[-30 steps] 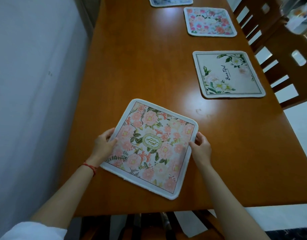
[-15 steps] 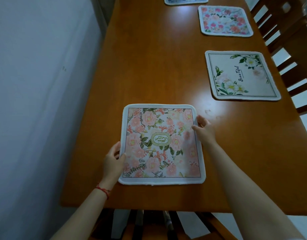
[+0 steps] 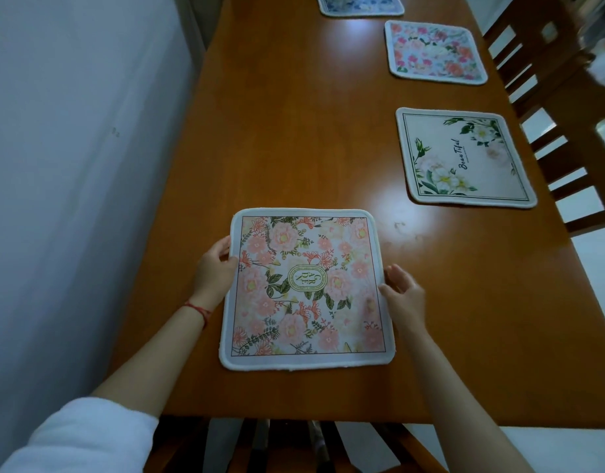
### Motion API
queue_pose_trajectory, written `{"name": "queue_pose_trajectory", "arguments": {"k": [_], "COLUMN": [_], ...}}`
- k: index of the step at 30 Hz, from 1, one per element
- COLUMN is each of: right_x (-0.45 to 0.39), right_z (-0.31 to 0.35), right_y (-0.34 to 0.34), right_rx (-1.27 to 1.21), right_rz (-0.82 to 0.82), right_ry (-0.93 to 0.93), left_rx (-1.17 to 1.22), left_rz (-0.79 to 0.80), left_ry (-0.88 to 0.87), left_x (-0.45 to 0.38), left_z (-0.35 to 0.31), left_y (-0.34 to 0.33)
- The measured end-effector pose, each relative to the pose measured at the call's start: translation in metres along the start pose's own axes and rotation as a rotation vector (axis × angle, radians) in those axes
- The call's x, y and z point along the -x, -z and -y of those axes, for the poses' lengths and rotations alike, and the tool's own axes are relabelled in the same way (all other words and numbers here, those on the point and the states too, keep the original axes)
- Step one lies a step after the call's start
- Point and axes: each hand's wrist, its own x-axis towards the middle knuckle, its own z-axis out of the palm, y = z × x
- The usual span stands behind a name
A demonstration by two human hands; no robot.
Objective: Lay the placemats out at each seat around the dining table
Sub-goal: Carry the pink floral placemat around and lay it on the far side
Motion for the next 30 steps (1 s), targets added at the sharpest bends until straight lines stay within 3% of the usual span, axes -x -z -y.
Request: {"name": "queue_pose_trajectory", "arguments": {"k": [10, 30], "right_x": [0.019, -0.038], "right_z": [-0.017, 0.031], "right_y": [0.003, -0.029], "right_rx": [-0.016, 0.083], "right_rz": [-0.007, 0.13], "right_ry": [-0.004, 0.076], "left_rx": [-0.029, 0.153], "left_rz": [-0.005, -0.167], "left_ry": [0.005, 0.204], "left_x": [-0.012, 0.068], "left_z": [-0.005, 0.05], "left_y": [0.0, -0.007]}}
